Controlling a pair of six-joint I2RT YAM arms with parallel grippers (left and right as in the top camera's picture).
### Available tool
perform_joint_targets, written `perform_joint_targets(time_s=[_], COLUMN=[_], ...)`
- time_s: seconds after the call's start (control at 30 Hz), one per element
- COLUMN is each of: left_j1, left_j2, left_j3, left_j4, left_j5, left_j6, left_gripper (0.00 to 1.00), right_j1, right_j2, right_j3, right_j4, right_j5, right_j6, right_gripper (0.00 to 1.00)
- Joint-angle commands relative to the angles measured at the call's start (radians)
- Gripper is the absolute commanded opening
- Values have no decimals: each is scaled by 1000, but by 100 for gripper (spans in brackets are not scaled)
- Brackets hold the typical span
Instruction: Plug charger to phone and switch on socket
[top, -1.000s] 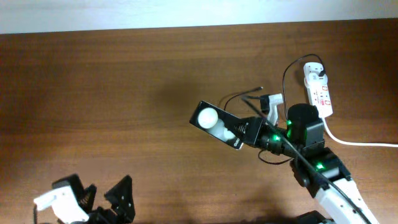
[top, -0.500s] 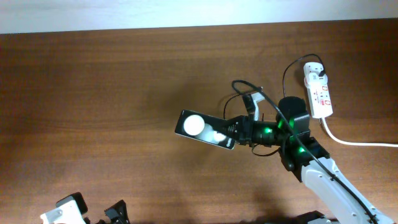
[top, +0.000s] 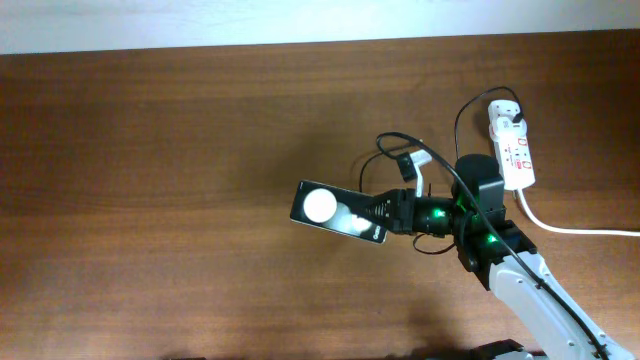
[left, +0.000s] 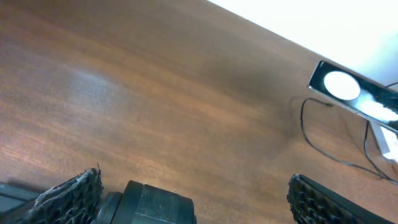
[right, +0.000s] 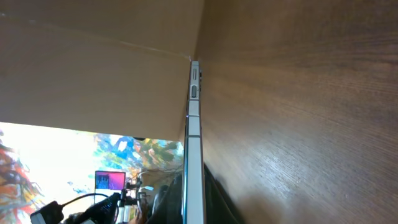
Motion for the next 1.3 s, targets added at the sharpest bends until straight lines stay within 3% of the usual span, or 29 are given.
perform_joint_targets(time_s=[0.0,0.2,0.43,0.63,0.8,1.17,1.27], left_j1=[-5,-10,-10,-10,-10,-10,-10], left_j2=[-23,-23,-23,-23,-23,-23,-23], left_j3=[-1,-1,-13,-233,-462,-482,-482], left_j4=[10,39,385,600,759,767,793], left_j5=[-11,-48,-243,-266,-265,-253,-129], left_j6=[16,16,16,16,4,5,4], left_gripper=[99,99,99,99,99,99,99], right_j1=[-3,-3,-3,-4,-3,-3,-3], right_j2=[-6,-6,-6,-6,-6,-6,-6], right_j3=[6,6,6,6,6,6,6], right_j4=[7,7,7,6,8,15,80], right_j5=[-31,-32,-73,-110,-155,-159,-190], right_j6=[19,34,34,45,199,183,183], right_gripper=[4,4,4,4,4,4,4])
